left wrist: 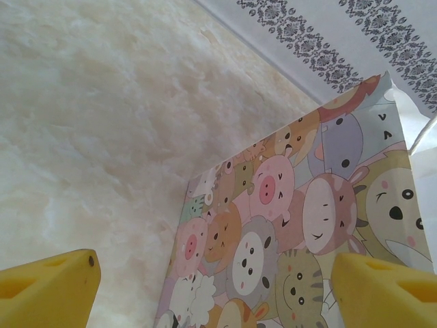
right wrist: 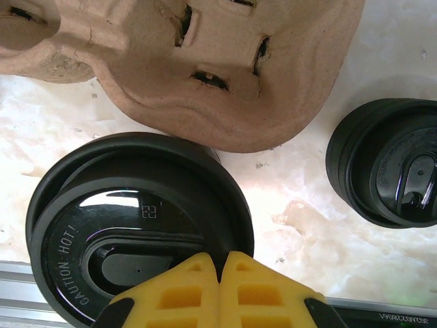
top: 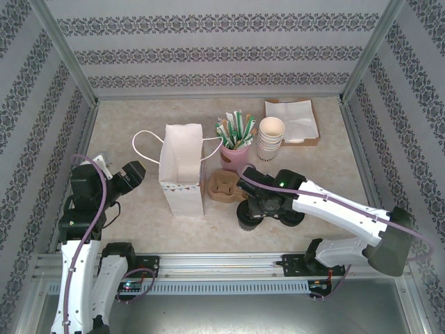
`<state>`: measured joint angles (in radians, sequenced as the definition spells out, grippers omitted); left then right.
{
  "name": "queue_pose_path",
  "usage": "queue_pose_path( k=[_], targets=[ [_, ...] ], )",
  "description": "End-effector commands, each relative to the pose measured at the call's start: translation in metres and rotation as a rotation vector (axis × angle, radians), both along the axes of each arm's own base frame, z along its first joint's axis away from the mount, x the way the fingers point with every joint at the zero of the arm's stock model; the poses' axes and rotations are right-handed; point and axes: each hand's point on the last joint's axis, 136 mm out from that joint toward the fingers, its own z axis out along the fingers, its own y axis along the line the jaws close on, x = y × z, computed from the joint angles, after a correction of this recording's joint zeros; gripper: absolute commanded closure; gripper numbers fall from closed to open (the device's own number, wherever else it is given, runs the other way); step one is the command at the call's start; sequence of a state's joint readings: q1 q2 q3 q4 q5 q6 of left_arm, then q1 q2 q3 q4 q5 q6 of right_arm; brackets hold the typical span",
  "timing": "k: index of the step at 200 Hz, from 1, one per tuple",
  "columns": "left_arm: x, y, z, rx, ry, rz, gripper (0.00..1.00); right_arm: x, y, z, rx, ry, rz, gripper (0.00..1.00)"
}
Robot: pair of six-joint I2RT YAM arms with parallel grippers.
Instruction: Pack the takeout coffee
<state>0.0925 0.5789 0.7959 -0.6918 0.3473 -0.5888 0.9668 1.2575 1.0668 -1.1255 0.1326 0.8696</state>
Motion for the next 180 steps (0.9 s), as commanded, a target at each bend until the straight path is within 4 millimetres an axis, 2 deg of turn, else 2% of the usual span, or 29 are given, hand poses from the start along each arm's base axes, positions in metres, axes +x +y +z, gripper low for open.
queue_pose_path(
  k=[1,115,180],
  targets=[
    [0.001,-0.003,0.0,-0.011,-0.008,-0.011,0.12,-0.005,-0.007,-0.013,-0.063,0.023,-0.009,0.99],
    [0.0,-0.004,0.003,-0.008,-0.013,-0.016,0.12,-0.014,-0.007,-0.035,-0.161,0.07,0.008,0.89],
    [0.0,-0.005,0.003,-0.02,-0.014,-0.02,0.12,-0.022,-0.011,-0.054,-0.184,0.104,-0.007,0.88]
  ],
)
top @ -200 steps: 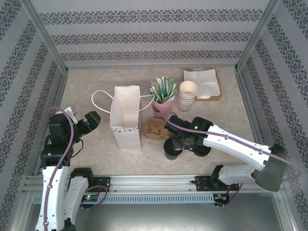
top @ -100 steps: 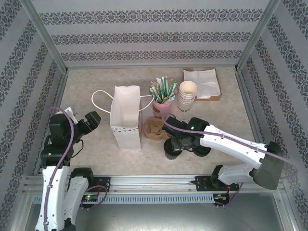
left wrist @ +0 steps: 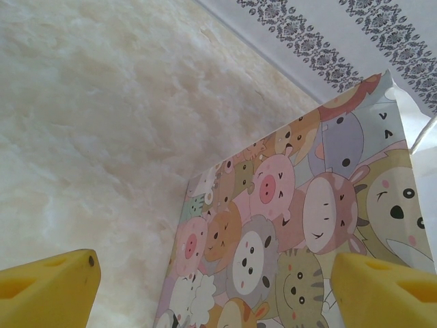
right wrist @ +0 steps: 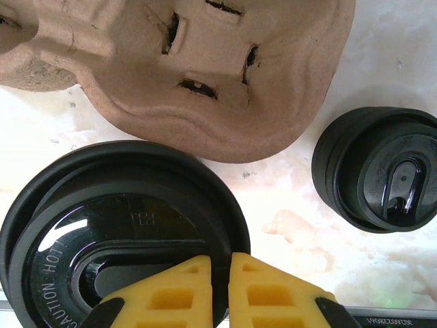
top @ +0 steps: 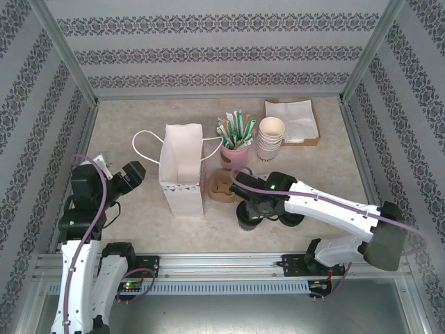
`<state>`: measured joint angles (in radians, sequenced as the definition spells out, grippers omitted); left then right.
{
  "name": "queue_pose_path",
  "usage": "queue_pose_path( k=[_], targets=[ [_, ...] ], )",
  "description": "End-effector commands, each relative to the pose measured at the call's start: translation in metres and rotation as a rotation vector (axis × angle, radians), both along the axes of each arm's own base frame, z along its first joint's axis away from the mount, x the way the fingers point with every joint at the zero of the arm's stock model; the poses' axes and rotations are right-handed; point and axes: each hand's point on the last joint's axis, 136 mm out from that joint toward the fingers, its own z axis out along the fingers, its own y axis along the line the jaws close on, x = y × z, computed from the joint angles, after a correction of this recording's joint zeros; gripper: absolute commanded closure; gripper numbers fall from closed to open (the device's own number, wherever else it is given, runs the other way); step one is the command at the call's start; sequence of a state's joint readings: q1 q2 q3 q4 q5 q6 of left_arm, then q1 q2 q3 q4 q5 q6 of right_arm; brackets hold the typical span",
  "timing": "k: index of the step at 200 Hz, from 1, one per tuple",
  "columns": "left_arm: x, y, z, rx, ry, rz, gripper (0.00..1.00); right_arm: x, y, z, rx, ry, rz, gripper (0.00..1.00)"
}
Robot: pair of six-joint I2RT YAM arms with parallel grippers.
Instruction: Pack the takeout coffee
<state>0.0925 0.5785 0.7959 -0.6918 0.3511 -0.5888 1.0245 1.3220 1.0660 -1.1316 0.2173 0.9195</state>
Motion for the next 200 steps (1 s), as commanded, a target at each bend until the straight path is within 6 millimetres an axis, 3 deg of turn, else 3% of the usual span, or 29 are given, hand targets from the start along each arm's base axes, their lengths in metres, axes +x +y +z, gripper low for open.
queue_pose_path(
  k=[1,47,119,200],
  targets=[
    [0.0,-0.005,0.003,-0.018,-0.013,-0.017,0.12,-0.024,-0.011,-0.043,-0.09,0.135,-0.012,0.88],
    [0.0,-0.005,0.002,-0.022,-0.012,-0.019,0.12,-0.028,-0.012,-0.047,-0.102,0.139,-0.011,0.88],
    [0.0,-0.006,0.004,-0.026,-0.013,-0.021,0.12,-0.004,0.001,0.004,-0.007,-0.013,-0.001,0.85],
    [0.001,-0.008,0.005,-0.039,-0.02,-0.027,0.12,0.0,0.003,0.021,0.087,-0.059,-0.033,0.82]
  ],
)
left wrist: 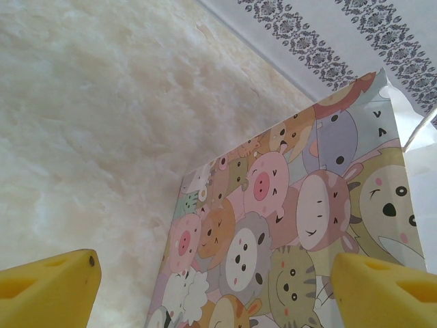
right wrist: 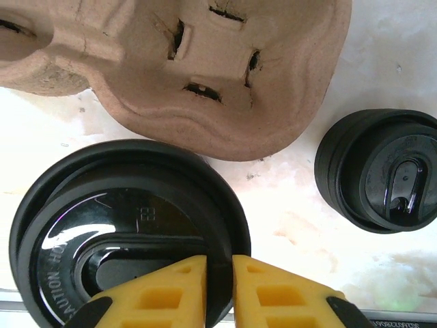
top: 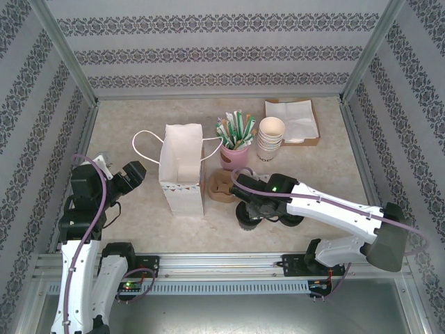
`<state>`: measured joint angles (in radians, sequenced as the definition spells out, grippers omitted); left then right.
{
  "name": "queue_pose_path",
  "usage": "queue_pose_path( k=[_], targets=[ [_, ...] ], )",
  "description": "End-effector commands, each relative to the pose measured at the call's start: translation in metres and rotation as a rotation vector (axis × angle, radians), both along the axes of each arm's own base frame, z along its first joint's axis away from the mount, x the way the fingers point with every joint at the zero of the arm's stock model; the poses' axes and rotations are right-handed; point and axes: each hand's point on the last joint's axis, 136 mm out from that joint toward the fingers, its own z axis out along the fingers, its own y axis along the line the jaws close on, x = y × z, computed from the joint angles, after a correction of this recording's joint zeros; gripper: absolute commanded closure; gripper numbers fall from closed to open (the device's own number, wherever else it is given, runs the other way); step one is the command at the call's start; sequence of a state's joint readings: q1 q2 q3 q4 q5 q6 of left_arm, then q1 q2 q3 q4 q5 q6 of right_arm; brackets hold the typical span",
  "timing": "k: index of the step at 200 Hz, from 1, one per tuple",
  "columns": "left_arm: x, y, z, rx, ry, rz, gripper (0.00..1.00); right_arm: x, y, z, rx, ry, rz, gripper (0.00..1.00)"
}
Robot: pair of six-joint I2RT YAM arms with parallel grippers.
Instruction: Pack the takeout coffee
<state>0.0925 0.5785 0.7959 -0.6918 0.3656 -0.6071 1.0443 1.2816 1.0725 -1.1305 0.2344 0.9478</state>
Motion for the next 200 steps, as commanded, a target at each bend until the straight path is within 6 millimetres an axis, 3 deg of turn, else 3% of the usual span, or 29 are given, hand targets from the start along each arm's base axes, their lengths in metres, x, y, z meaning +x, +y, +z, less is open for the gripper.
queue_pose_path(
  k=[1,50,55,67,90,121,200],
  targets=[
    [0.001,-0.005,0.005,-0.016,-0.024,-0.023,0.12,0.001,0.001,0.01,0.049,-0.021,-0.022,0.82],
    [0.001,-0.005,0.006,-0.013,-0.021,-0.025,0.12,0.002,-0.004,0.011,0.087,-0.019,-0.05,0.78],
    [0.001,-0.005,0.005,-0.012,-0.021,-0.025,0.12,0.001,-0.003,0.012,0.093,-0.02,-0.05,0.72],
    [0.001,-0.005,0.005,-0.015,-0.018,-0.024,0.12,0.002,-0.002,0.014,0.107,-0.027,-0.048,0.69],
    [0.001,-0.006,0.005,-0.015,-0.019,-0.024,0.12,0.002,0.001,0.021,0.137,-0.046,-0.029,0.4],
    [0.002,-0.005,0.004,-0.018,-0.019,-0.023,0.12,0.001,0.006,0.018,0.134,-0.035,-0.006,0.26],
    [0.002,-0.006,0.003,-0.02,-0.016,-0.023,0.12,0.001,0.024,0.007,0.125,0.002,0.022,0.17]
  ],
)
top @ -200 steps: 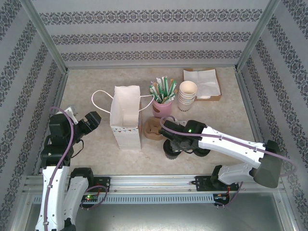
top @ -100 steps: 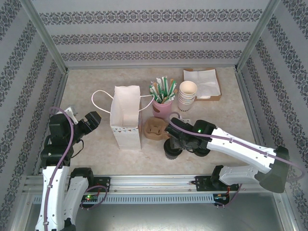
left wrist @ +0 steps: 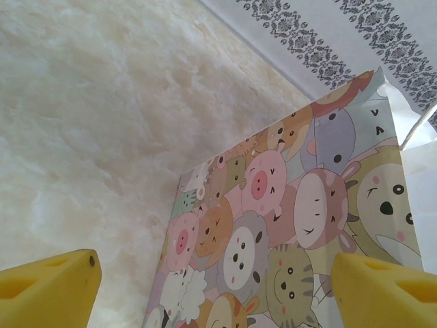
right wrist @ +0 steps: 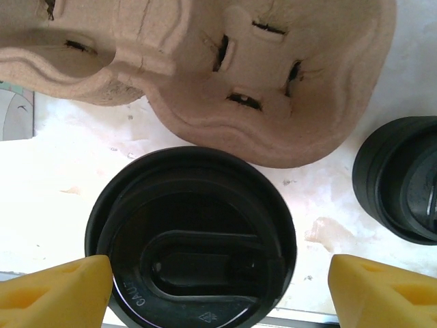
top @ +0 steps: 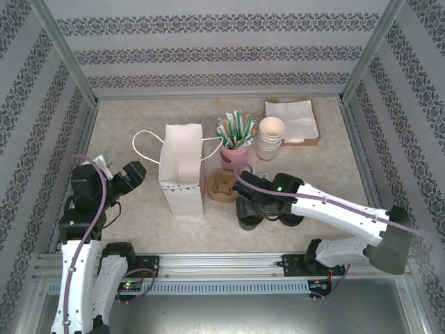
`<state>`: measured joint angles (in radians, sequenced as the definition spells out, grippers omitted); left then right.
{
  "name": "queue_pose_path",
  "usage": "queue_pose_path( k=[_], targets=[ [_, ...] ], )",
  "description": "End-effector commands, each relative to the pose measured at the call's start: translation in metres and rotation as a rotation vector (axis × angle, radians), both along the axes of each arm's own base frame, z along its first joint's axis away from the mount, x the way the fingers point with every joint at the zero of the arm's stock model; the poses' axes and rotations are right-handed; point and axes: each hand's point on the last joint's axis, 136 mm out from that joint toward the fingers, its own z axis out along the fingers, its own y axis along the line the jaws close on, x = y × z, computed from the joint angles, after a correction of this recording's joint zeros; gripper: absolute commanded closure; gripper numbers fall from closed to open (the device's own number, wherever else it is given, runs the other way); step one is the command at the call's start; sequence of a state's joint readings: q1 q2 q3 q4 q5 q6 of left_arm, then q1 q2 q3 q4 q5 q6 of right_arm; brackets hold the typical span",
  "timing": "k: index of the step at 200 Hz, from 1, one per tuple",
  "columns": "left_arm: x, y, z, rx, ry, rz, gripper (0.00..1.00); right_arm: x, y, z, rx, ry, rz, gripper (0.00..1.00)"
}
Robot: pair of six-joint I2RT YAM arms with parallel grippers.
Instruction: Pack the takeout coffee
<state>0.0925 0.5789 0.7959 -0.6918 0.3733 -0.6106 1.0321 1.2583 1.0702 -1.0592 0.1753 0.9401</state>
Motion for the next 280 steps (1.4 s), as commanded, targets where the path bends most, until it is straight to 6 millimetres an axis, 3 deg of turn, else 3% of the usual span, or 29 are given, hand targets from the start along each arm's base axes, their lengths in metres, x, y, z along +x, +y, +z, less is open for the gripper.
queue_pose_path(
  k=[1,51,90,215,280],
  targets=[
    [0.002,-0.005,0.004,-0.014,-0.017,-0.019,0.12,-0.001,0.007,0.002,0.02,-0.001,0.015,0.17],
    [0.002,-0.005,0.003,-0.015,-0.016,-0.022,0.12,-0.001,0.012,0.003,0.046,-0.005,0.008,0.17],
    [0.003,-0.005,0.002,-0.017,-0.015,-0.021,0.12,-0.004,0.013,-0.006,0.019,0.021,0.009,0.15],
    [0.004,-0.005,0.0,-0.017,-0.011,-0.02,0.12,-0.008,0.006,-0.03,-0.045,0.06,0.001,0.24],
    [0.004,-0.004,-0.001,-0.014,-0.006,-0.017,0.12,-0.018,-0.006,-0.05,-0.158,0.107,0.005,0.24]
  ],
)
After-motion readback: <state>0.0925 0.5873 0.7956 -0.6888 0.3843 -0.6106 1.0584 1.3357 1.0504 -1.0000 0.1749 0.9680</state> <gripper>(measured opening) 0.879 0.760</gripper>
